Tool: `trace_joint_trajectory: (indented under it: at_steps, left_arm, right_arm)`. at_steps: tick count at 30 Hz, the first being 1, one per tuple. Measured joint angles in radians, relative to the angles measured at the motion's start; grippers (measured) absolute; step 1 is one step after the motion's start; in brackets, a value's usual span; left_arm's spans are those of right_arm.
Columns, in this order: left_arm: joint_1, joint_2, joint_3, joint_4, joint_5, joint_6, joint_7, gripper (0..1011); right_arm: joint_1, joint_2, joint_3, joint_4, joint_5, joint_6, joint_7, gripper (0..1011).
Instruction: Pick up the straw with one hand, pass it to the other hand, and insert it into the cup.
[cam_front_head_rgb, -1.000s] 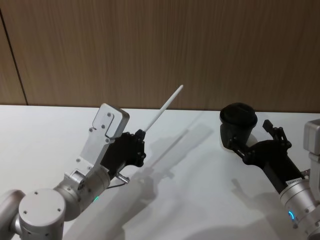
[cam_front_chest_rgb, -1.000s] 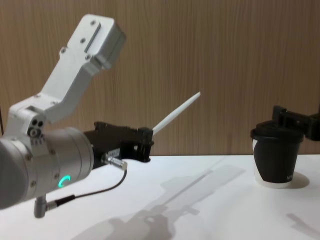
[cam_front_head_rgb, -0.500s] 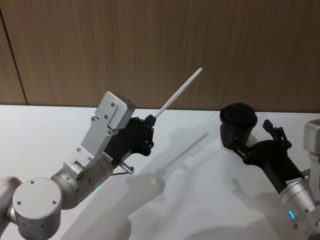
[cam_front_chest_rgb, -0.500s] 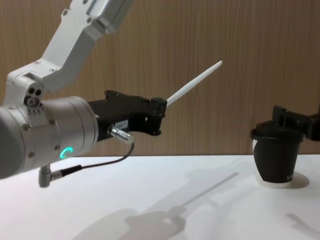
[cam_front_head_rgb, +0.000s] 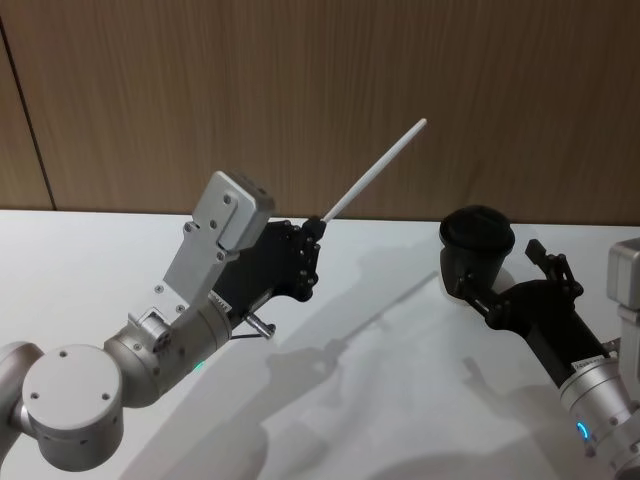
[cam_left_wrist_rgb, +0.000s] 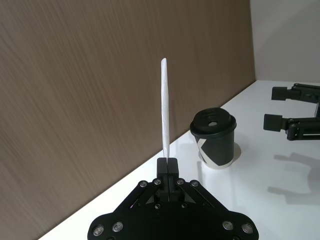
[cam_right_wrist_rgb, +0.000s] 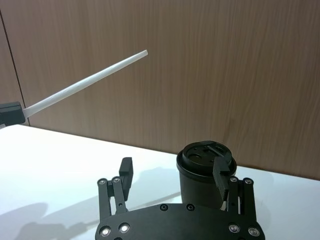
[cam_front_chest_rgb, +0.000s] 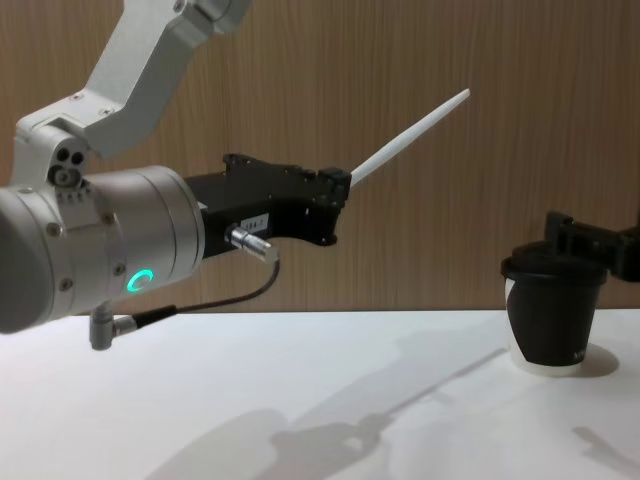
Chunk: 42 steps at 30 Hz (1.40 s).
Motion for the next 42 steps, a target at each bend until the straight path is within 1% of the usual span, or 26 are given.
trace_joint_trajectory:
  at_steps: [12, 19, 42]
  left_arm:
    - [-0.032, -0.003, 0.013, 0.032, -0.033, -0.038, -0.032, 5]
    - [-0.044, -0.005, 0.019, 0.045, -0.044, -0.051, -0.042, 6]
    - [-0.057, -0.006, 0.025, 0.058, -0.057, -0.066, -0.054, 5]
  right_arm:
    - [0.000, 0.000, 0.000, 0.000, 0.000, 0.000, 0.000, 1001]
    - [0.000, 0.000, 0.000, 0.000, 0.000, 0.000, 0.000, 1001]
    - [0.000, 0.000, 0.000, 0.000, 0.000, 0.000, 0.000, 1001]
